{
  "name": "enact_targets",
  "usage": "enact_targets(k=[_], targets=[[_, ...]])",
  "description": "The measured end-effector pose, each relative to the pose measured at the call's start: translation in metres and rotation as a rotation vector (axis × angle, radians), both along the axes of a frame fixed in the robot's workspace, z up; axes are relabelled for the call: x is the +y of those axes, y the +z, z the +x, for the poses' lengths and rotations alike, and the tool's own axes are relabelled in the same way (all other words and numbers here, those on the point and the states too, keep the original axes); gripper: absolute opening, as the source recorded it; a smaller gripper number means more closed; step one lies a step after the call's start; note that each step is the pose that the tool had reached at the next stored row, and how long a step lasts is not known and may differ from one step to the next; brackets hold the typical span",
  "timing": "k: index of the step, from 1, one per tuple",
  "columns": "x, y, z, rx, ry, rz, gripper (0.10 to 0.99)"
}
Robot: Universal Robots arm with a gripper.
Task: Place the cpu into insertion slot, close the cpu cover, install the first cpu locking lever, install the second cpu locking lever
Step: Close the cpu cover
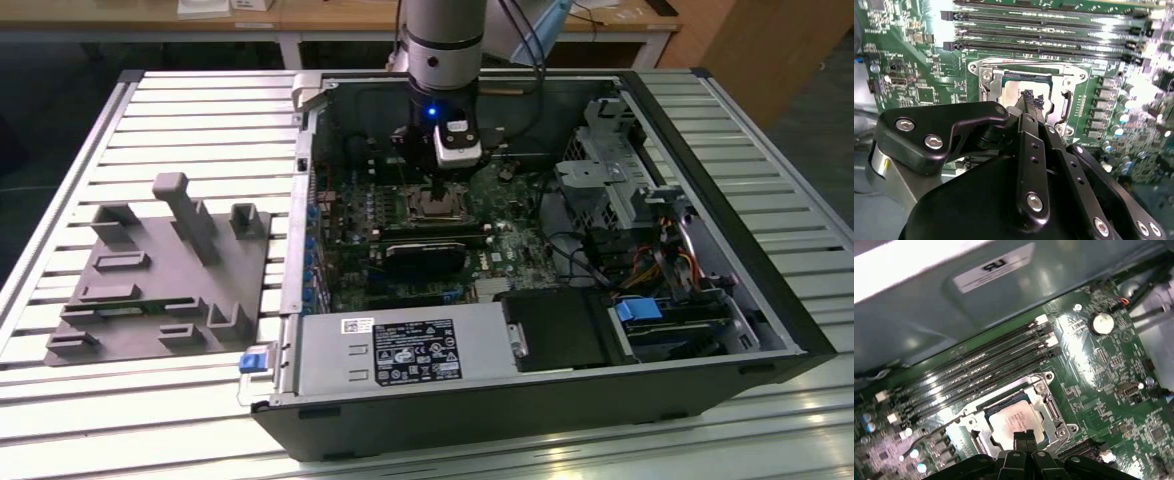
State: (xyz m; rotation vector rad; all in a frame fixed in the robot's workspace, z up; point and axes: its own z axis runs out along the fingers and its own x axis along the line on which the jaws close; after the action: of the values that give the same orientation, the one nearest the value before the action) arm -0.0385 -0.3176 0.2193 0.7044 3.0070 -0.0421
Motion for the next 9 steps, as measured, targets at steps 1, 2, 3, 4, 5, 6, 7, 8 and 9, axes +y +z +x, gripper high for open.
enact_targets(k=[1, 2, 3, 4, 5, 6, 7, 8, 9], targets=[[0.0000, 0.0000, 0.0000, 0.0000, 0.017, -0.002, 0.102], [0.0000, 0.0000, 0.0000, 0.0000, 0.033, -0.004, 0.102], [0.0000, 0.0000, 0.0000, 0.0000, 0.050, -0.007, 0.102], [0.0000, 0.0000, 0.0000, 0.0000, 0.067, -0.009, 0.102], [0.0000, 0.0000, -0.0001, 0.0000, 0.085, -0.011, 0.102], [0.0000, 0.0000, 0.0000, -0.0001, 0.103, -0.013, 0.102], [0.0000, 0.0000, 0.0000, -0.0001, 0.121, -0.013, 0.102], [0.0000, -0.0001, 0.0000, -0.0002, 0.139, -0.014, 0.102], [0.0000, -0.0002, 0.0000, -0.0002, 0.157, -0.014, 0.102]])
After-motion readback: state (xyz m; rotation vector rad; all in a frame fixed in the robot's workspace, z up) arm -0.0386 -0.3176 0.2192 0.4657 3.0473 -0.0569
